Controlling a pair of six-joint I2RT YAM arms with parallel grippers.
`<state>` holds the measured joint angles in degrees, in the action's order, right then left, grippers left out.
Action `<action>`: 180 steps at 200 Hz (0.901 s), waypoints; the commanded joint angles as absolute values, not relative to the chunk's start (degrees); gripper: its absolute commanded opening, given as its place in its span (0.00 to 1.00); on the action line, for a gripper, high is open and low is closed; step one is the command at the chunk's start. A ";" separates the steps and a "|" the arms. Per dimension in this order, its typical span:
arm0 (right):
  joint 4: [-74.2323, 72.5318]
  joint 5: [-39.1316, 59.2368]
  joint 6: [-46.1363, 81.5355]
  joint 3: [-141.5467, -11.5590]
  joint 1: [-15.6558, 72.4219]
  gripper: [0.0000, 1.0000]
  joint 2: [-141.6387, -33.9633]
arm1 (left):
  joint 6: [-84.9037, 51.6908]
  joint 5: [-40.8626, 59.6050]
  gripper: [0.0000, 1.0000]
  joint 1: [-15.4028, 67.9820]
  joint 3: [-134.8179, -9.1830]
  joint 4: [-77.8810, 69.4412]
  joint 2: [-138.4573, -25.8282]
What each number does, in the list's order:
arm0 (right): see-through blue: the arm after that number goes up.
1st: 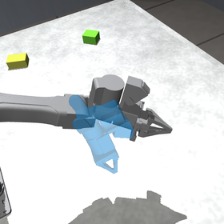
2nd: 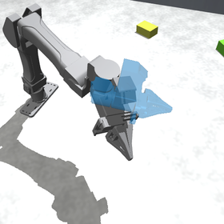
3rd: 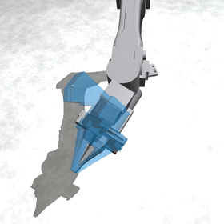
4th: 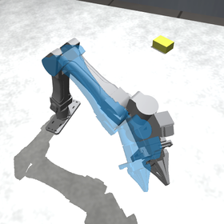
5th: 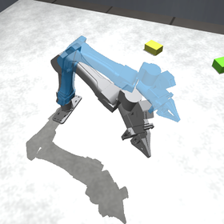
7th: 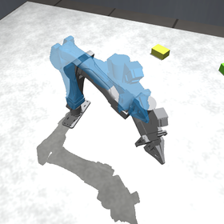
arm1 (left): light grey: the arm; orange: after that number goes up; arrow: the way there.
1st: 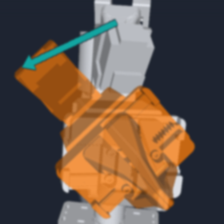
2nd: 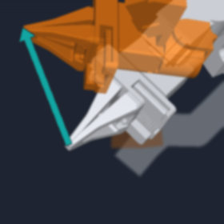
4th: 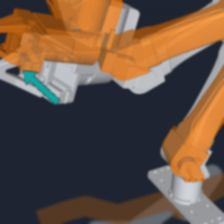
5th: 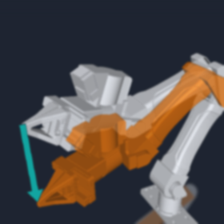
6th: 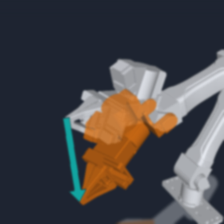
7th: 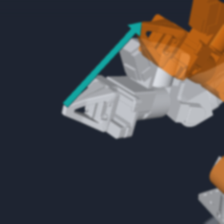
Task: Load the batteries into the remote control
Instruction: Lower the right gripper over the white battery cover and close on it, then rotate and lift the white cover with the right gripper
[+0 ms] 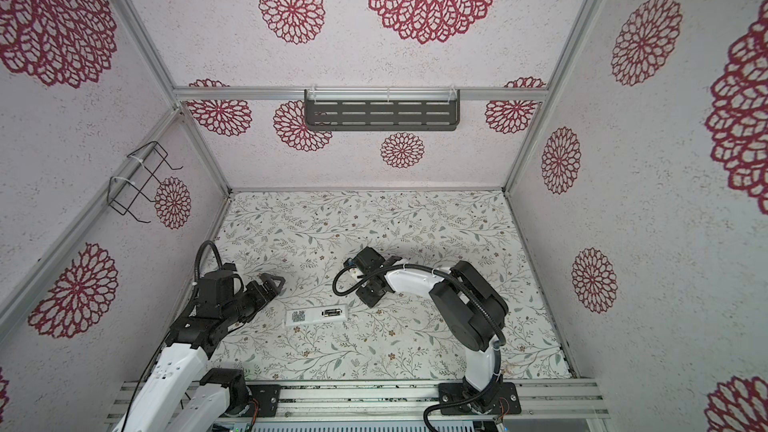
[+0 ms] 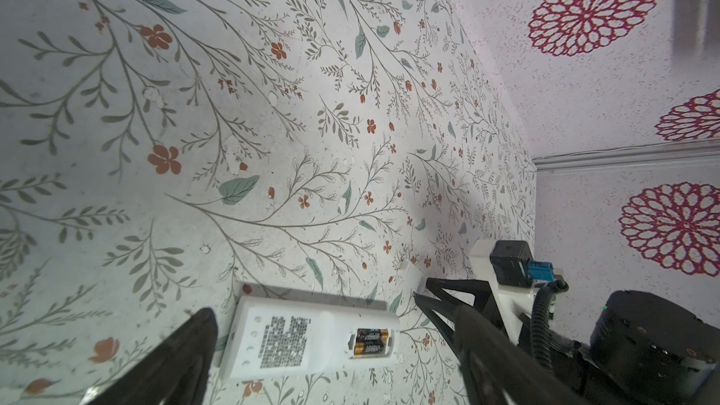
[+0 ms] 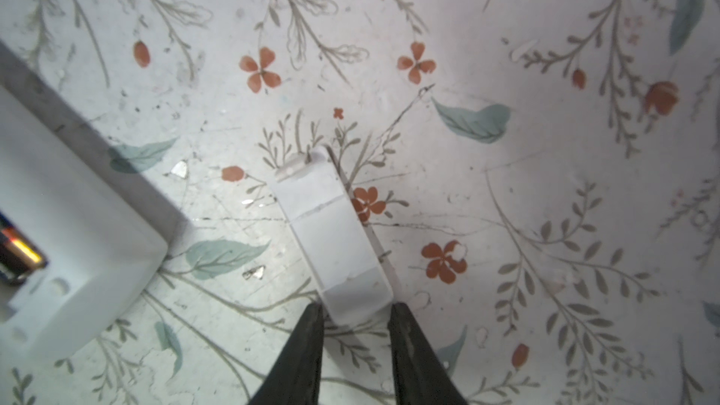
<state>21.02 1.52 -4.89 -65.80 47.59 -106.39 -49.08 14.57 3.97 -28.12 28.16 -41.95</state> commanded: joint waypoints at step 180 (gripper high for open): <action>22.81 0.61 -4.84 -69.20 48.34 0.12 -107.61 | -48.34 15.99 0.97 3.50 -27.16 26.02 -42.01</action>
<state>20.75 1.28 -4.95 -68.34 48.05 -108.31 -49.08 15.53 3.97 -28.12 27.70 -42.02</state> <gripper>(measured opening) 0.121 0.974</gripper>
